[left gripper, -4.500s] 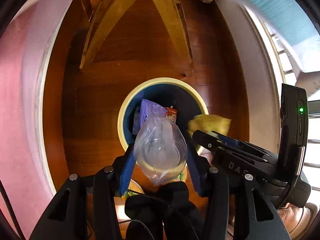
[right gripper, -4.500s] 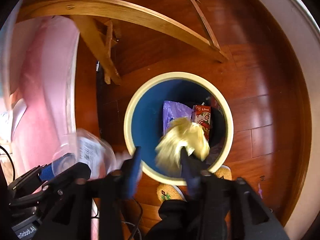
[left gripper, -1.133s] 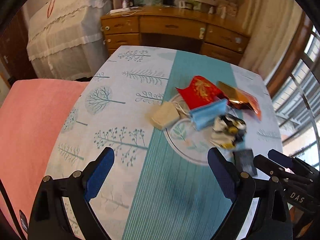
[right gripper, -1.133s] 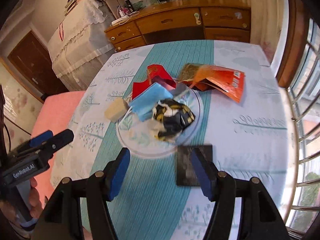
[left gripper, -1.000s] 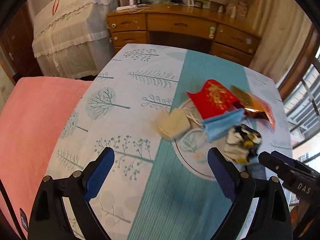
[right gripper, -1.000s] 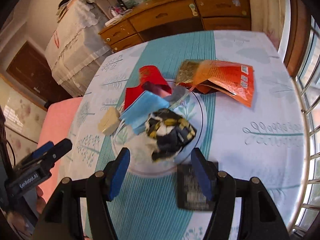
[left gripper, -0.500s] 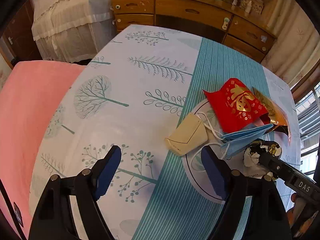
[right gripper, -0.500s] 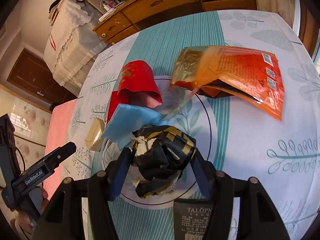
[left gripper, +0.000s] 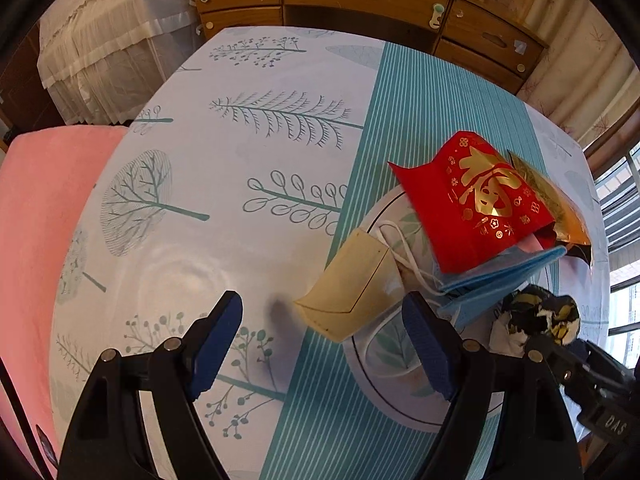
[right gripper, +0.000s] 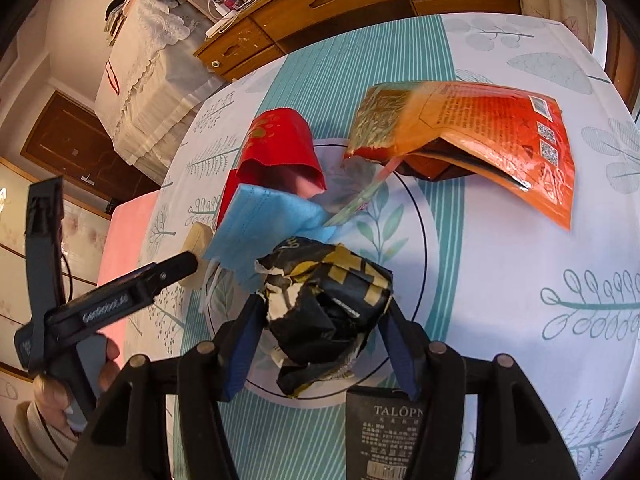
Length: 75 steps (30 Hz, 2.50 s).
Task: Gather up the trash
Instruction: 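Grasp the beige box with the left tool while the right tool grasps the black-and-yellow wrapper, then carry the beige box and wrapper off the table over the bin with both tools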
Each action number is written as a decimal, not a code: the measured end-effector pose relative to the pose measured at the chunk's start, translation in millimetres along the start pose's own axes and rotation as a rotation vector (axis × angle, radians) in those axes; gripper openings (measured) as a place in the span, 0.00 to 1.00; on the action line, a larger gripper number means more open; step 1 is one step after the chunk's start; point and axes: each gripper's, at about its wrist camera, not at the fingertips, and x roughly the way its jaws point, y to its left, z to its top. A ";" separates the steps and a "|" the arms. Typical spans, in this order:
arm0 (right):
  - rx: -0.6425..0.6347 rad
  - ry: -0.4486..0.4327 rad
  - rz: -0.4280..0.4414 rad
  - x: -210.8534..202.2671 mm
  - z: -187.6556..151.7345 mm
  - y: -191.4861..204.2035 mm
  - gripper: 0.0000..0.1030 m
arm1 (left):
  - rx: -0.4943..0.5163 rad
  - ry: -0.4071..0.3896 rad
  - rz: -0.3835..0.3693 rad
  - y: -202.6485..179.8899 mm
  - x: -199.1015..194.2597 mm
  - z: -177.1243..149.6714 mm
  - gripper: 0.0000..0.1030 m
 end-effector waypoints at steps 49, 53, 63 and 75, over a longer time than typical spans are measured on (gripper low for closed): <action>0.062 -0.218 -0.081 -129.3 -256.4 123.9 0.51 | 0.234 -0.036 -0.250 52.0 -188.7 -240.3 0.60; 0.114 -0.246 -0.123 -142.1 -313.9 143.9 0.51 | 0.310 -0.046 -0.291 59.0 -213.3 -280.2 0.60; 0.207 -0.184 -0.217 -146.8 -412.5 152.4 0.51 | 0.413 0.036 -0.348 64.6 -233.4 -367.3 0.60; 0.301 -0.049 -0.269 -95.1 -477.1 91.1 0.51 | 0.411 0.155 -0.344 38.1 -159.3 -425.3 0.60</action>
